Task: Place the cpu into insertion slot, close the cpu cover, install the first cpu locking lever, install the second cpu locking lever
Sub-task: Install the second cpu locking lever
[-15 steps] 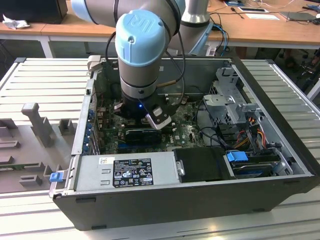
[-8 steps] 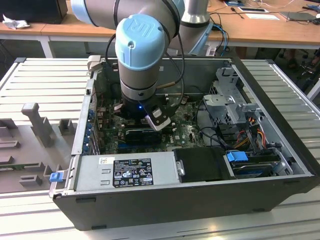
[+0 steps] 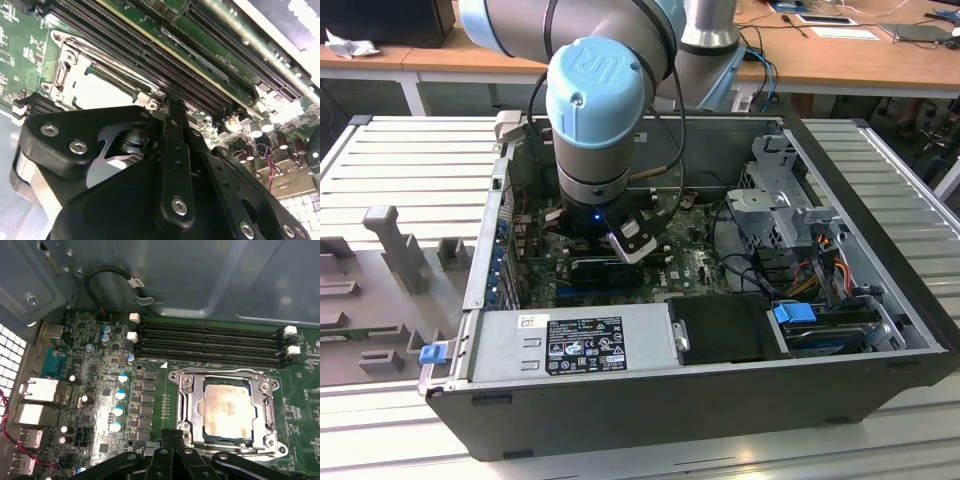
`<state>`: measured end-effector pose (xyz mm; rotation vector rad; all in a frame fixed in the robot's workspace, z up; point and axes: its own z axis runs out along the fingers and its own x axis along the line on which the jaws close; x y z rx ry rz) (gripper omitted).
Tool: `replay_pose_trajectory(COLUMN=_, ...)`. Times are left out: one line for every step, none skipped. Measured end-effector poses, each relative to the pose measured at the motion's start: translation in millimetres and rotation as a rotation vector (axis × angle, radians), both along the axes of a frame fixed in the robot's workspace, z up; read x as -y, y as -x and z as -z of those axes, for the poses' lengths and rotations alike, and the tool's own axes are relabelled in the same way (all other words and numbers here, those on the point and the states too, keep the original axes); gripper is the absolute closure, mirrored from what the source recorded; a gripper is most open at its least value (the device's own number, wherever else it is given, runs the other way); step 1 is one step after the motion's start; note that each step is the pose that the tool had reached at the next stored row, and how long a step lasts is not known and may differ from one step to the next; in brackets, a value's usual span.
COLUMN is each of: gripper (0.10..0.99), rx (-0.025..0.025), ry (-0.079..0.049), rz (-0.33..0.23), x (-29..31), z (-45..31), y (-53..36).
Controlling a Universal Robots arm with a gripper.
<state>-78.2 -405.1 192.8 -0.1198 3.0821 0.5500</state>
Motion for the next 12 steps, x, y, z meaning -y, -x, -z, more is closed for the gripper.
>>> replay_pose_trajectory(gripper=0.98, rx=0.0001, ry=-0.003, rz=0.0, x=0.0, z=-1.1, y=0.0)
replay_pose_trajectory(gripper=0.98, rx=0.0002, ry=-0.005, rz=0.0, x=0.0, z=-3.0, y=0.0)
replay_pose_trajectory(gripper=0.98, rx=0.0002, ry=-0.007, rz=0.0, x=0.0, z=-6.0, y=0.0)
replay_pose_trajectory(gripper=0.98, rx=0.0, ry=-0.01, rz=0.0, x=0.0, z=-9.7, y=0.1)
replay_pose_trajectory(gripper=0.98, rx=0.0001, ry=-0.01, rz=0.0, x=0.0, z=-12.5, y=0.1)
replay_pose_trajectory(gripper=0.98, rx=-0.0002, ry=-0.01, rz=0.0, x=0.0, z=-19.0, y=0.0)
replay_pose_trajectory(gripper=0.98, rx=-0.0003, ry=-0.01, rz=0.0, x=0.0, z=-23.7, y=0.1)
replay_pose_trajectory(gripper=0.98, rx=-0.0003, ry=-0.01, rz=0.0, x=0.0, z=-25.2, y=0.0)
replay_pose_trajectory(gripper=0.98, rx=-0.0002, ry=-0.01, rz=0.0, x=0.0, z=-26.1, y=0.0)
replay_pose_trajectory(gripper=0.98, rx=-0.0002, ry=-0.01, rz=0.0, x=0.0, z=-27.1, y=0.0)
replay_pose_trajectory(gripper=0.98, rx=-0.0002, ry=-0.01, rz=0.0, x=0.0, z=-27.5, y=0.0)
replay_pose_trajectory(gripper=0.98, rx=-0.0001, ry=-0.01, rz=0.0, x=0.0, z=-27.5, y=0.0)
